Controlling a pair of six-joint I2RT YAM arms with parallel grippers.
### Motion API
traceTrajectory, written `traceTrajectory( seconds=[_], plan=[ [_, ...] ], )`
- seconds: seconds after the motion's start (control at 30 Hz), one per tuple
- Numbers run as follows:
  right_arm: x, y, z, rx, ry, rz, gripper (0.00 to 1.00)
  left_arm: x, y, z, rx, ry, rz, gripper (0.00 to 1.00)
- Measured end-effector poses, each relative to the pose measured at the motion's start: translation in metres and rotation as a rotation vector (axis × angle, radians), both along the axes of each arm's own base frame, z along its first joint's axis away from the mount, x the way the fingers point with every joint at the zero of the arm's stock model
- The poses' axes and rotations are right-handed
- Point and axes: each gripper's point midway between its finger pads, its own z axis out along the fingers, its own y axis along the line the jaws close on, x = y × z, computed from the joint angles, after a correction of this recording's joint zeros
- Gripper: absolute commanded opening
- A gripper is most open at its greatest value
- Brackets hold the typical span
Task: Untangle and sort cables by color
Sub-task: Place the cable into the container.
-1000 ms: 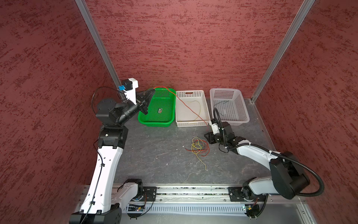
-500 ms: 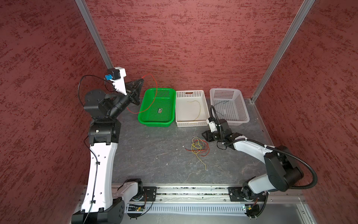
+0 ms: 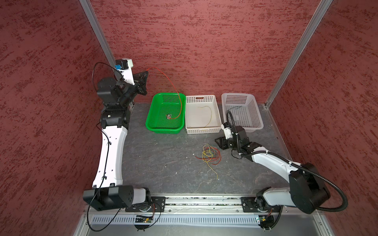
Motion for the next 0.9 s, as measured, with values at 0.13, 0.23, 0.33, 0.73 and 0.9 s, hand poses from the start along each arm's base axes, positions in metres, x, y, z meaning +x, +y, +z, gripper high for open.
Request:
traceTrajectory(
  seconds=[0.13,0.23,0.33,0.73,0.9],
  plan=[
    [0.000,-0.001,0.001,-0.005,-0.003,-0.006,0.43,0.038,0.006,-0.024,0.003,0.038,0.020,0.00],
    [0.000,-0.002,-0.001,-0.010,0.003,-0.009,0.43,0.072,0.013,-0.040,0.023,0.065,0.047,0.00],
    [-0.002,-0.003,-0.003,-0.015,0.014,-0.008,0.43,0.102,0.019,-0.056,0.037,0.089,0.071,0.00],
    [-0.003,-0.003,-0.012,-0.026,0.039,-0.006,0.43,0.170,0.001,-0.150,0.079,0.242,0.066,0.00],
    [-0.004,-0.003,-0.010,-0.016,0.036,-0.010,0.43,0.172,-0.011,-0.189,0.103,0.308,0.061,0.00]
  ],
)
